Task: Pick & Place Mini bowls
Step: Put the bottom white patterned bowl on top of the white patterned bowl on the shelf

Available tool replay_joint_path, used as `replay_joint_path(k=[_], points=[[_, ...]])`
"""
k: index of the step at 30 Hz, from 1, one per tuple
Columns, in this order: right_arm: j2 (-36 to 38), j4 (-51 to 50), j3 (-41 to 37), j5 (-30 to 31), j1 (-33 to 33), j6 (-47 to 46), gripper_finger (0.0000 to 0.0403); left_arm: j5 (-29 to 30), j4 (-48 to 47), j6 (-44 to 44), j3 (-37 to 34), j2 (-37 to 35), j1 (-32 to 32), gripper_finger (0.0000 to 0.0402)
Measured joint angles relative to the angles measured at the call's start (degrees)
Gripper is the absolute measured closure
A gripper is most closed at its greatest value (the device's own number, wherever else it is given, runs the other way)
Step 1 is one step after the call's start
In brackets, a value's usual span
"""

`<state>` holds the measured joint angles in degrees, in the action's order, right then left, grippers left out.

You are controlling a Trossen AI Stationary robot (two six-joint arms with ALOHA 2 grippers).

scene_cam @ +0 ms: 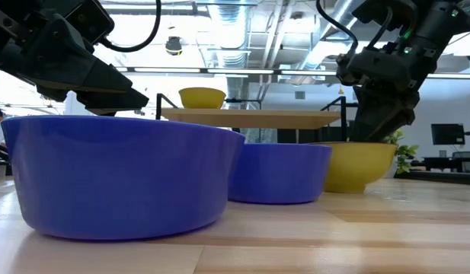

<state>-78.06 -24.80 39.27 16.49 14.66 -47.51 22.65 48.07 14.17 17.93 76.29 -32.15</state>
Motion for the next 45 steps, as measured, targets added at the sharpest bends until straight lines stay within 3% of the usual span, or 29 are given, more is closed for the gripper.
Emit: replay_joint_path(k=[31, 45], points=[[-0.04, 5.38, -4.42, 0.15, 0.00, -0.46, 0.0247, 0.02, 0.00, 0.02, 0.00, -0.02, 0.00, 0.0206], [-0.04, 5.42, -4.42, 0.17, 0.00, -0.09, 0.0330, 0.00, 0.00, 0.02, 0.00, -0.02, 0.00, 0.0206]])
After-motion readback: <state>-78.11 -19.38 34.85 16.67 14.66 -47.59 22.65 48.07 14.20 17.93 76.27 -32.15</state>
